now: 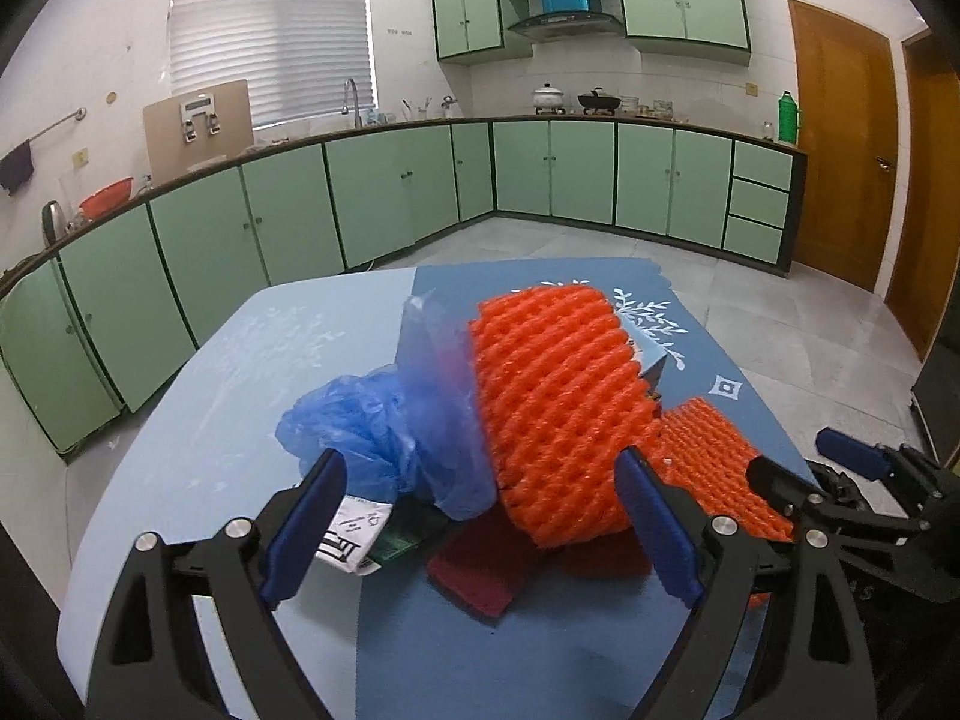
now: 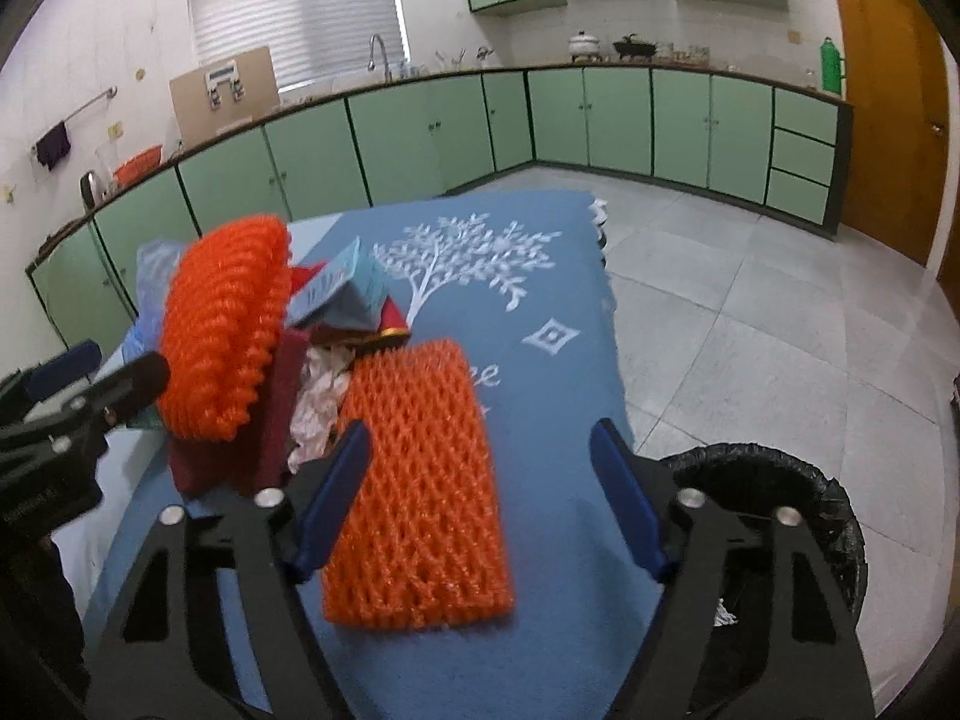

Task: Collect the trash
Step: 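Grasp the flat orange foam net with the right tool, then grasp the round orange foam net with the left tool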

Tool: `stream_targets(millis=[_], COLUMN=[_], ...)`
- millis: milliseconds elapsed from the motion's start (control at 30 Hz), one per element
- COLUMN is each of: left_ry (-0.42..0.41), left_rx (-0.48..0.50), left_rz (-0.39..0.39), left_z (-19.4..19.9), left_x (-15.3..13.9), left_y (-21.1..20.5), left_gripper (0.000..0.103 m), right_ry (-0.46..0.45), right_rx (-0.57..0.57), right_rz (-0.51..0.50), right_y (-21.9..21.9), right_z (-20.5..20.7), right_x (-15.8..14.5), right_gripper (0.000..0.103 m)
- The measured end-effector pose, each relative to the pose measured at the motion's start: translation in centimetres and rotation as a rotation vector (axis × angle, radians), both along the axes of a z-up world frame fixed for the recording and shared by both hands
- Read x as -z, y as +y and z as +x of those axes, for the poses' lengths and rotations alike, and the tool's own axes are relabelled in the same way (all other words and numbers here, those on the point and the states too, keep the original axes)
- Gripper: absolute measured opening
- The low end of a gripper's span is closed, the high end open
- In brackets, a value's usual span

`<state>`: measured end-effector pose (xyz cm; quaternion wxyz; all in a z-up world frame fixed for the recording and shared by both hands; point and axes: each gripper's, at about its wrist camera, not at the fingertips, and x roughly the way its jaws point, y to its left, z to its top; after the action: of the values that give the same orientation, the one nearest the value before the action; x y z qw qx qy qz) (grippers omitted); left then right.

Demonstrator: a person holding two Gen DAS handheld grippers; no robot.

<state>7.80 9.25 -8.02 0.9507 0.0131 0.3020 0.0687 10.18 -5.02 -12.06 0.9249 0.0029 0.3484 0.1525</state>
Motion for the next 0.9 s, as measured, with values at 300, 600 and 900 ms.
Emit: stream_targets(millis=[300,600,900], left_ry=[0.009,-0.001,0.002], left_rx=[0.011,0.04,0.074], left_rz=[-0.013,-0.021,-0.017], left_z=[0.1,0.4,2.2], left_x=[0.3,0.2,0.3], left_y=[-0.3,-1.1,-3.2], left_gripper=[0.089,0.087,0.075], right_ry=[0.089,0.04,0.012], right_rx=[-0.076,-0.044,0.012], right_rz=[-0.023,0.024,0.017], right_y=[1.2,-0.5,-2.7], right_z=[0.2,-0.5,0.2], right_x=[1.5,-0.2,-1.1], right_gripper=[0.02,0.01,0.01])
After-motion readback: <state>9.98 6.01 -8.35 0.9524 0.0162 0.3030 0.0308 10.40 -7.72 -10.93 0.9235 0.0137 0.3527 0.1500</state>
